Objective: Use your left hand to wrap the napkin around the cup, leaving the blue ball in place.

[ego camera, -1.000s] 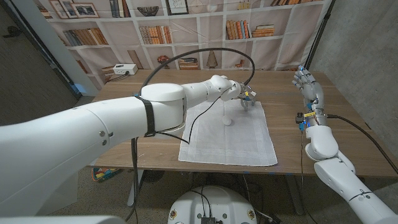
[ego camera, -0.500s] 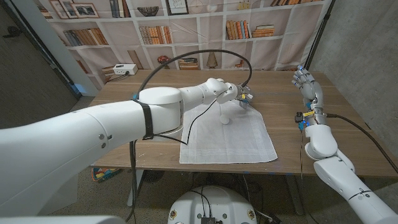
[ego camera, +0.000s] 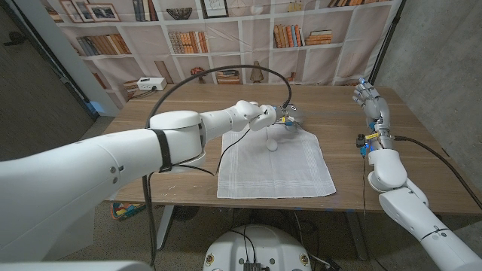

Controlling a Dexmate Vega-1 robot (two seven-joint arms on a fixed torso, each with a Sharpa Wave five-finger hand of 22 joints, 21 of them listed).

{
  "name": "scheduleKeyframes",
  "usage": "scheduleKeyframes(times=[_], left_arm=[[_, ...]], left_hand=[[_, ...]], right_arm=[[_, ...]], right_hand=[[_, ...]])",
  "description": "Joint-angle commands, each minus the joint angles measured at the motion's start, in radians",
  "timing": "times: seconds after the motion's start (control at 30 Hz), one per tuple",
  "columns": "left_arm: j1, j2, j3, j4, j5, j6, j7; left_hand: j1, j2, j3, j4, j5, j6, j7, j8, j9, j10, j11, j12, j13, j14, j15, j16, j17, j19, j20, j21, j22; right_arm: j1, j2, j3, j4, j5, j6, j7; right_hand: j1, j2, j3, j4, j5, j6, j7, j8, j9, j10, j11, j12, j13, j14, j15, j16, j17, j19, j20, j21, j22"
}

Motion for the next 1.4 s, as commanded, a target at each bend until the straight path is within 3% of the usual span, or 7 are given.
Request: scheduleKeyframes(times=[0.03,0.27,0.6,1.07,1.4], left_arm=[[0.113,0.237,-0.171,-0.483,0.085,0.126,-0.046],[0.217,0.34,-0.281,-0.698,0.156,0.175,-0.068],[0.378,0.397,-0.411,-0.853,0.245,0.26,0.055],[0.451,0.514,-0.501,-1.117,0.295,0.206,-0.279],[0.55,0.573,-0.589,-1.263,0.343,0.203,-0.371]], left_hand=[[0.01,-0.002,0.013,-0.001,0.005,0.007,-0.001,0.01,0.008,0.013,0.0,0.005,0.005,0.012,-0.112,0.005,0.004,0.005,0.003,0.002,0.003],[0.008,-0.004,0.018,0.002,0.008,0.007,-0.005,0.019,0.017,0.015,-0.003,0.005,0.008,0.01,-0.112,0.004,0.006,0.001,0.005,0.0,0.004],[0.007,-0.014,0.028,0.0,0.017,0.022,-0.004,0.044,0.033,0.071,-0.02,0.026,0.019,0.046,-0.134,0.015,0.007,0.002,-0.003,0.0,0.005],[-0.005,-0.026,0.032,0.004,0.022,0.024,-0.015,0.062,0.045,0.034,-0.014,0.011,0.032,0.011,-0.12,0.0,0.014,-0.011,0.002,-0.004,0.006],[0.009,-0.04,0.023,-0.008,0.021,0.04,-0.008,0.065,0.037,0.039,-0.02,0.013,0.037,0.002,-0.12,0.007,0.023,-0.012,0.001,-0.004,0.007]], right_arm=[[0.001,-0.006,-0.006,-0.029,-0.012,-0.02,-0.006],[-0.006,-0.01,-0.011,-0.058,-0.022,-0.035,-0.012],[-0.031,-0.014,-0.012,-0.109,-0.045,-0.052,-0.03],[-0.061,-0.022,-0.009,-0.177,-0.07,-0.079,-0.045],[-0.052,-0.021,-0.021,-0.19,-0.081,-0.089,-0.043]], right_hand=[[0.004,-0.002,-0.004,0.0,0.005,0.004,0.0,-0.004,0.006,0.006,-0.003,-0.003,0.005,0.01,0.003,-0.001,0.005,0.003,0.005,0.009,0.003],[0.003,-0.002,-0.004,0.001,0.005,0.004,0.0,-0.004,0.006,0.007,-0.002,-0.003,0.005,0.01,0.002,-0.001,0.005,0.003,0.005,0.009,0.003],[0.003,-0.002,-0.005,0.001,0.005,0.004,-0.001,-0.004,0.006,0.008,-0.003,-0.003,0.005,0.01,0.002,-0.001,0.005,0.003,0.005,0.009,0.003],[0.001,-0.002,-0.007,0.002,0.004,0.004,-0.002,-0.004,0.006,0.009,-0.003,-0.003,0.005,0.012,0.002,-0.001,0.006,0.005,0.004,0.01,0.003],[0.001,-0.001,-0.007,0.003,0.004,0.004,-0.001,-0.004,0.006,0.009,-0.004,-0.003,0.005,0.014,0.002,0.0,0.006,0.005,0.004,0.01,0.003]])
